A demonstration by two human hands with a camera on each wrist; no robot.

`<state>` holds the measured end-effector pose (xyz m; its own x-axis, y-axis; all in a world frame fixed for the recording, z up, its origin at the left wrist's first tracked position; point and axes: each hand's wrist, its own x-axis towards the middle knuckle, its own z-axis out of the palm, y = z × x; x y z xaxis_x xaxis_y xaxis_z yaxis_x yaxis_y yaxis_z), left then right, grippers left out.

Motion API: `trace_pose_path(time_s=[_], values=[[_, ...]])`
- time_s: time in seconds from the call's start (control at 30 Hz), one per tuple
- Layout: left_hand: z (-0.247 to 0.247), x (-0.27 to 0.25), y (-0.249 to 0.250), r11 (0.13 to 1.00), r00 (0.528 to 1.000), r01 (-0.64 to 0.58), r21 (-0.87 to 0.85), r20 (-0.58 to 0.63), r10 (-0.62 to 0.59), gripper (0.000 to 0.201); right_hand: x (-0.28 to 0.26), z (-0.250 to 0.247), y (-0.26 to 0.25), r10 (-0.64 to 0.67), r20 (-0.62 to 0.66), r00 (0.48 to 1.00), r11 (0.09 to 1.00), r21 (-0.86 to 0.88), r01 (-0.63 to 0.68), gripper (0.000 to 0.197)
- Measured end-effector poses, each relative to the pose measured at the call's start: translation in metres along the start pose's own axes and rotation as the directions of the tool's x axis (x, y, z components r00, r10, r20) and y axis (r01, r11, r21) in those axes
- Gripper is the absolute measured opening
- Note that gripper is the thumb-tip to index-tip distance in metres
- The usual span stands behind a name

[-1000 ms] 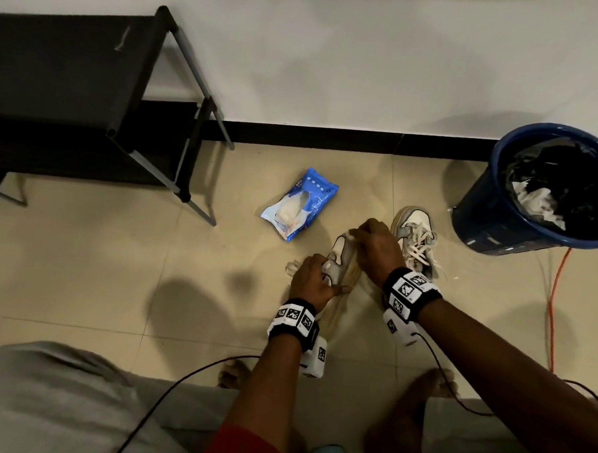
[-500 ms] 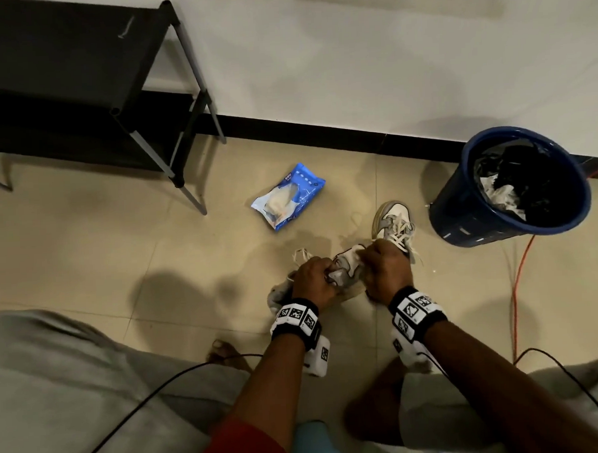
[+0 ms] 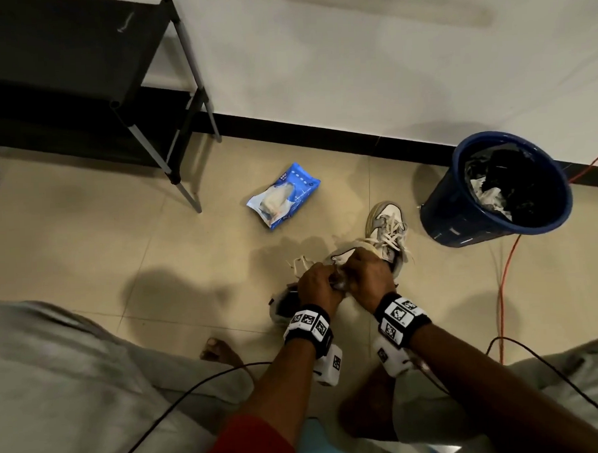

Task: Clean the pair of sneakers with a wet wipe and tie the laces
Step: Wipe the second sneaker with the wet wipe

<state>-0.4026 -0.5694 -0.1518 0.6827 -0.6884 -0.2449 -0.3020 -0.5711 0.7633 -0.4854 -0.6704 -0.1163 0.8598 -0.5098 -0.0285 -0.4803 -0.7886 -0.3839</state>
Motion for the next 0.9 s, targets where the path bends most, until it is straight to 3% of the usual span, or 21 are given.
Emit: trace_pose_path(time_s=[0.1, 0.23, 0.37, 0.53, 0.67, 0.77, 0.9], values=[[0.004, 0.001, 0.003, 1.0, 1.0, -0.02, 0.0, -0.012, 0.02, 0.025, 0.022, -0.012, 0.026, 0.081, -0.13, 0.988, 0.992, -0.088, -0.093, 0.012], [0.008, -0.001, 0.005, 0.999, 0.999, 0.035, 0.02, 0.028, -0.036, 0.017, 0.002, 0.005, 0.004, 0.011, 0.006, 1.0, 1.0, -0.025, -0.01, 0.008], [0.009, -0.002, 0.003, 0.999, 1.0, 0.025, 0.025, 0.008, -0.025, 0.021, 0.025, -0.002, 0.028, 0.06, -0.035, 0.998, 0.995, -0.076, -0.062, 0.019], [0.007, -0.001, 0.006, 0.999, 0.999, 0.047, 0.006, -0.012, -0.047, 0.022, 0.034, -0.001, 0.001, -0.078, 0.197, 0.977, 0.992, -0.079, 0.096, 0.003], [0.01, -0.002, 0.005, 1.0, 1.0, 0.028, 0.013, -0.014, -0.028, 0.025, 0.057, -0.008, 0.01, 0.013, 0.228, 0.974, 0.979, -0.201, 0.034, 0.008], [0.013, -0.003, 0.006, 0.999, 0.998, 0.048, -0.024, -0.043, -0.049, 0.023, 0.054, 0.001, -0.011, -0.025, 0.329, 0.944, 0.985, -0.156, 0.081, 0.016], [0.01, -0.002, 0.004, 0.996, 0.997, 0.072, -0.045, -0.029, -0.073, 0.018, 0.065, -0.003, -0.017, 0.061, 0.348, 0.935, 0.991, -0.13, -0.016, 0.016]])
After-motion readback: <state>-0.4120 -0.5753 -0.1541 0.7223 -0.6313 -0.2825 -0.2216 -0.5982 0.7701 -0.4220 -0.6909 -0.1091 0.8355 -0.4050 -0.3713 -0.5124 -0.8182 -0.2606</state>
